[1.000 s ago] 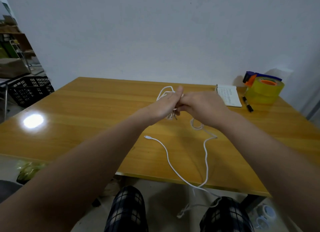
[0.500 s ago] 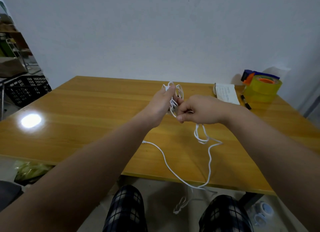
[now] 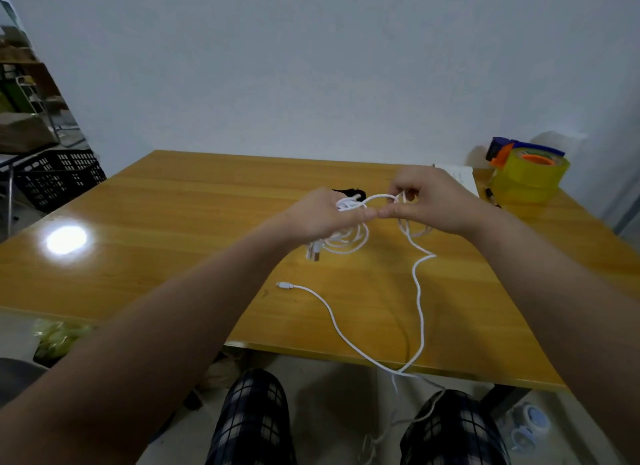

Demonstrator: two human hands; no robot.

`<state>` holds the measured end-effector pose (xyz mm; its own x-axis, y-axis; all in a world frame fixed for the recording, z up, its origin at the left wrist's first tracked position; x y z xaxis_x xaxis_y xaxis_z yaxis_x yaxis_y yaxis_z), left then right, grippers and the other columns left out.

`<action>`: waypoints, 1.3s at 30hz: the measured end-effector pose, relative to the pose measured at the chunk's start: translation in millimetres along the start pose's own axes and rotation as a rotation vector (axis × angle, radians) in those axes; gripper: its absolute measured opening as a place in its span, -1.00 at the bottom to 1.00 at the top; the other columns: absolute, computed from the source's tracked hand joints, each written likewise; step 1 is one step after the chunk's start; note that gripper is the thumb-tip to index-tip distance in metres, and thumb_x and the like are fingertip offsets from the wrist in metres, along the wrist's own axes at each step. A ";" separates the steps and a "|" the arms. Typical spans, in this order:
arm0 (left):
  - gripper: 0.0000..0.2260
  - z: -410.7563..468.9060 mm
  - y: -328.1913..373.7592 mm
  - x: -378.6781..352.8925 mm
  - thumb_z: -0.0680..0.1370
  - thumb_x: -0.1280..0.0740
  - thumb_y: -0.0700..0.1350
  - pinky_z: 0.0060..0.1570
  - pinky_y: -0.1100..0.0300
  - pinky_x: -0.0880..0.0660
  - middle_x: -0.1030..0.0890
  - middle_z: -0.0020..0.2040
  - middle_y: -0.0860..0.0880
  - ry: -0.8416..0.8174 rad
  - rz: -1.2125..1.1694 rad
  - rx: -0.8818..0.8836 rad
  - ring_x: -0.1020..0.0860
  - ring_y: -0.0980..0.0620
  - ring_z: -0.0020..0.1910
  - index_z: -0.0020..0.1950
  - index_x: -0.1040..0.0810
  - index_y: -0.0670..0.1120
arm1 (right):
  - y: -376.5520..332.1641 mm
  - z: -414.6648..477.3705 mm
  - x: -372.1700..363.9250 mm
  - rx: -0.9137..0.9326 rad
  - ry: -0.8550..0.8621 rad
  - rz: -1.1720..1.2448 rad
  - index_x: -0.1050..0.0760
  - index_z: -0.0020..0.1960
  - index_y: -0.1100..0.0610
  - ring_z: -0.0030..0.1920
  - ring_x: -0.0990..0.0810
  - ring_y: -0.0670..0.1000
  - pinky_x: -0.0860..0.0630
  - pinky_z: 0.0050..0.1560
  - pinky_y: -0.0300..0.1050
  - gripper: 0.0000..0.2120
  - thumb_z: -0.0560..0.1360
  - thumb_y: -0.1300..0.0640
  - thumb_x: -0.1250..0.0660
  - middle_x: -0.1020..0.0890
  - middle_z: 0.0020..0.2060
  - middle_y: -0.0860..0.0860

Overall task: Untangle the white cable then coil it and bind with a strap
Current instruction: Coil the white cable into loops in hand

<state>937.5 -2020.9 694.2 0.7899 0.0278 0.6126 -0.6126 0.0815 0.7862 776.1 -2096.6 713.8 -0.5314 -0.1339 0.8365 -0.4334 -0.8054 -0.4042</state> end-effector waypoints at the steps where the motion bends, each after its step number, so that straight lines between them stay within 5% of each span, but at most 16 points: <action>1: -0.65 0.9 -4.9 4.2 0.50 -0.33 0.15 -0.51 0.28 -0.22 -0.37 -0.53 0.09 0.086 -0.072 0.035 -0.27 0.15 -0.56 -0.35 -0.48 -0.06 | 0.9 -2.6 -2.5 -0.025 0.008 0.075 -0.53 -0.22 -0.01 -0.27 -0.45 0.05 -0.39 -0.20 0.00 -0.88 0.43 0.00 -0.42 -0.54 -0.30 0.08; 5: -0.65 3.2 -18.1 17.7 0.53 -0.32 0.12 -0.52 0.29 -0.22 -0.32 -0.49 0.00 0.394 -0.264 0.133 -0.26 0.08 -0.51 -0.35 -0.39 -0.05 | 11.4 -19.5 -13.4 -0.203 0.069 0.449 -0.61 0.02 0.04 -0.18 -0.55 -0.12 -0.42 -0.17 -0.21 -0.79 0.57 0.02 -0.23 -0.64 -0.20 -0.06; 8: -0.63 2.0 -31.3 32.1 0.52 -0.35 0.10 -0.47 0.26 -0.24 -0.31 -0.45 -0.03 0.638 -0.433 0.256 -0.26 0.05 -0.49 -0.37 -0.34 -0.07 | 32.4 -33.2 -22.8 -0.437 0.171 0.519 -0.63 -0.08 0.06 0.00 -0.52 -0.09 -0.38 -0.02 -0.21 -0.77 0.55 -0.02 -0.25 -0.61 -0.05 -0.02; 10: -0.65 1.1 -38.2 33.0 0.52 -0.35 0.08 -0.45 0.25 -0.24 -0.32 -0.46 -0.02 0.676 -0.480 0.269 -0.27 0.06 -0.50 -0.37 -0.37 -0.06 | 46.0 -40.4 -35.3 -0.631 0.053 0.511 -0.63 -0.14 0.16 0.05 -0.48 -0.08 -0.31 0.09 -0.15 -0.70 0.54 -0.04 -0.27 -0.57 0.00 -0.04; 13: -0.61 2.3 -39.7 22.1 0.53 -0.34 0.08 -0.49 0.27 -0.19 -0.26 -0.57 0.07 0.585 -0.528 0.219 -0.21 0.12 -0.59 -0.40 -0.31 -0.04 | 49.3 -39.4 -47.8 -0.760 -0.096 0.412 -0.64 -0.10 0.17 -0.02 -0.49 0.01 -0.40 0.03 -0.07 -0.76 0.52 0.07 -0.25 -0.59 0.04 0.11; 16: -0.57 6.6 -33.6 12.3 0.52 -0.34 0.12 -0.50 0.25 -0.16 -0.22 -0.53 0.06 0.457 -0.480 0.178 -0.18 0.11 -0.59 -0.41 -0.25 -0.03 | 27.8 -22.6 -38.8 -0.628 0.095 0.469 -0.58 0.09 0.14 0.11 -0.54 -0.02 -0.42 0.14 -0.14 -0.77 0.56 0.12 -0.20 -0.61 0.12 0.06; 18: -0.57 9.4 -27.3 8.4 0.51 -0.33 0.15 -0.49 0.23 -0.16 -0.22 -0.51 0.04 0.420 -0.439 0.157 -0.18 0.10 -0.57 -0.40 -0.23 -0.02 | 4.7 -13.2 -37.4 -0.529 0.126 0.641 -0.56 0.07 0.13 0.01 -0.62 -0.01 -0.49 0.15 -0.11 -0.69 0.57 -0.06 -0.19 -0.66 -0.01 0.09; 23: -0.62 13.0 -15.4 3.4 0.55 -0.29 0.10 -0.56 0.27 -0.13 -0.18 -0.60 0.13 0.349 -0.577 0.147 -0.15 0.13 -0.61 -0.35 -0.27 -0.04 | -33.9 -3.0 -52.5 -0.383 0.001 0.693 -0.42 0.07 0.24 -0.39 -0.63 0.01 -0.49 -0.31 -0.09 -0.82 0.57 0.12 -0.26 -0.63 -0.26 0.14; 28: -0.66 8.1 -15.9 4.7 0.57 -0.25 0.11 -0.53 0.27 0.00 -0.10 -0.48 0.08 0.182 -0.849 0.143 -0.08 0.15 -0.56 -0.32 -0.32 -0.03 | -32.2 3.0 -39.6 -0.387 0.088 0.670 -0.49 -0.11 0.23 -0.49 -0.47 0.00 -0.34 -0.44 -0.16 -0.84 0.59 0.20 -0.20 -0.57 -0.33 0.14; 32: -0.64 2.6 -12.2 10.3 0.58 -0.25 0.04 -0.52 0.30 -0.03 -0.18 -0.50 0.08 0.074 -0.921 0.116 -0.13 0.16 -0.57 -0.39 -0.34 -0.03 | -19.7 4.0 -17.4 -0.351 0.235 0.463 -0.59 -0.14 0.14 -0.55 -0.42 -0.22 -0.31 -0.51 -0.37 -0.81 0.57 0.12 -0.25 -0.52 -0.42 -0.03; 35: -0.58 -2.0 -6.5 6.9 0.57 -0.22 0.00 -0.55 0.39 -0.10 -0.48 -0.48 0.00 -0.013 -0.966 0.120 -0.24 0.20 -0.64 -0.48 -0.51 -0.04 | -7.0 7.1 -10.5 -0.337 0.244 -0.004 -0.54 -0.29 0.11 -0.43 -0.47 -0.04 -0.32 -0.39 -0.16 -0.59 0.54 -0.16 -0.19 -0.48 -0.48 -0.01; 39: -0.77 -2.4 6.7 7.3 0.55 -0.25 -0.04 -0.64 0.44 -0.14 -0.65 -0.32 -0.09 -0.043 -1.048 0.093 -0.20 0.24 -0.66 -0.25 -0.45 -0.13 | 8.7 1.8 -30.1 -0.329 0.077 -0.545 -0.45 -0.27 0.09 -0.20 -0.54 0.18 -0.33 -0.20 -0.05 -0.48 0.56 -0.25 0.03 -0.58 -0.32 0.08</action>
<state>939.1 -2017.7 703.8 0.9252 -0.0483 -0.3763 0.3751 -0.0326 0.9264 789.6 -2100.6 685.9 -0.2174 0.2967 0.9299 -0.8506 -0.5248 -0.0314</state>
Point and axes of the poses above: each hand's wrist, its own z-axis towards the middle knuckle, its own x-axis out of the back of the hand, y = z × x, the point moved 3 cm from there along z, towards the middle knuckle
